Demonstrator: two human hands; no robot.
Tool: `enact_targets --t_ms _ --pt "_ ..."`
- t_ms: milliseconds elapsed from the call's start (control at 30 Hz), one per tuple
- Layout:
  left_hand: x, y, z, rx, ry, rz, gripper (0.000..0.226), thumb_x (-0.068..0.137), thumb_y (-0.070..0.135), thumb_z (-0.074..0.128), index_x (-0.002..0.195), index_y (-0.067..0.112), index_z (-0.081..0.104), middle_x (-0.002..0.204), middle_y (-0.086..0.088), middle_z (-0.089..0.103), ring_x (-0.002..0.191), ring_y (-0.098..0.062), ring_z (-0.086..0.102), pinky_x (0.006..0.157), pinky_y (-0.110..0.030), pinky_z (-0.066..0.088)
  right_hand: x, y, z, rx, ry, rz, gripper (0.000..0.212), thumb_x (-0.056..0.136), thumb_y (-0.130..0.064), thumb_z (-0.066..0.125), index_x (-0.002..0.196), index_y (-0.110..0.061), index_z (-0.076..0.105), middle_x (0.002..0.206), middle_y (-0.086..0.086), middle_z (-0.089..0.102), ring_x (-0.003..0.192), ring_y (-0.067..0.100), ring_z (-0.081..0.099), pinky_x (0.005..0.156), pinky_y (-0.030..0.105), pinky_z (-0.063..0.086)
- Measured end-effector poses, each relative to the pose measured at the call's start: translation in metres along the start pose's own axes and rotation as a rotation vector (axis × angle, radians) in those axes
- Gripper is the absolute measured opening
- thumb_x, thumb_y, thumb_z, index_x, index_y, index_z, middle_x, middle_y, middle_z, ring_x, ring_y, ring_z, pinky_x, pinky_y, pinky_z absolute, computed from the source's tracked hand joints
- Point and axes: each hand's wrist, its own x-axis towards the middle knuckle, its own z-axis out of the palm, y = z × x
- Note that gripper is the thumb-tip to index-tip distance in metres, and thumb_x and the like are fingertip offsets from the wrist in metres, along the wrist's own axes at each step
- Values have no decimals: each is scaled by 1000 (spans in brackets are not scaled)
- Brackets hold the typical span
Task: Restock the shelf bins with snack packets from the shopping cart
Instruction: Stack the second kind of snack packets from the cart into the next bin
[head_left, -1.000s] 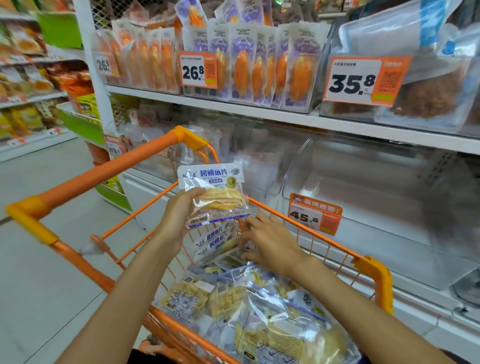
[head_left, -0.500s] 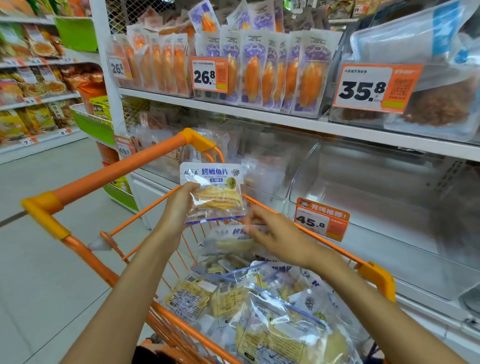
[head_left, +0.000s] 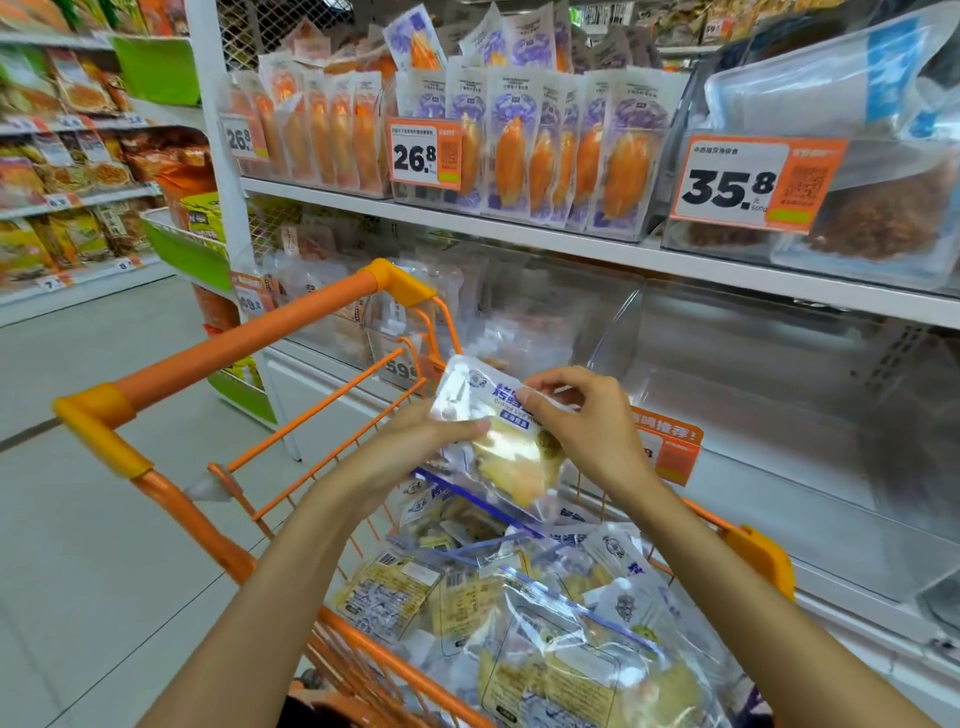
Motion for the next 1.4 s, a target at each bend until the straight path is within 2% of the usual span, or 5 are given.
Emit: enact_targets --t_ms 167,433,900,1267,1400 --pt "0 -4 -21 37 407 272 19 92 20 61 111 20 59 105 10 67 99 -2 63 86 -18 50 -8 7 10 -202 187 -89 11 90 -17 60 98 -21 66 90 -5 66 77 7 57 67 24 48" --pt "-2 -12 -30 -77 516 165 12 91 22 64 103 23 64 99 6 70 90 -7 65 78 -28 50 -9 40 45 -1067 -611 -316 33 90 -29 60 122 -20 58 125 2 55 116 24 43 89 32 35" --pt "-1 -8 -41 -225 592 50 44 87 40 64 122 13 57 125 -3 60 117 -23 55 102 -47 41 -6 -11 -52 -68 -406 95 19 88 -28 64 86 -12 74 75 0 71 64 1 60 64 13 44" --pt "-1 3 0 30 56 -212 17 94 29 53 104 18 61 102 12 54 83 -5 50 69 -24 40 -19 -25 -75 -129 -557 146 19 74 -28 78 78 -11 73 65 0 72 57 10 68 51 23 52" --pt "-1 1 18 57 -110 -220 21 97 37 43 98 29 63 131 -2 58 95 -9 59 105 -42 35 -25 -8 -40 -293 -417 -31 31 64 -36 86 84 -18 71 74 -1 69 63 14 61 56 31 45"
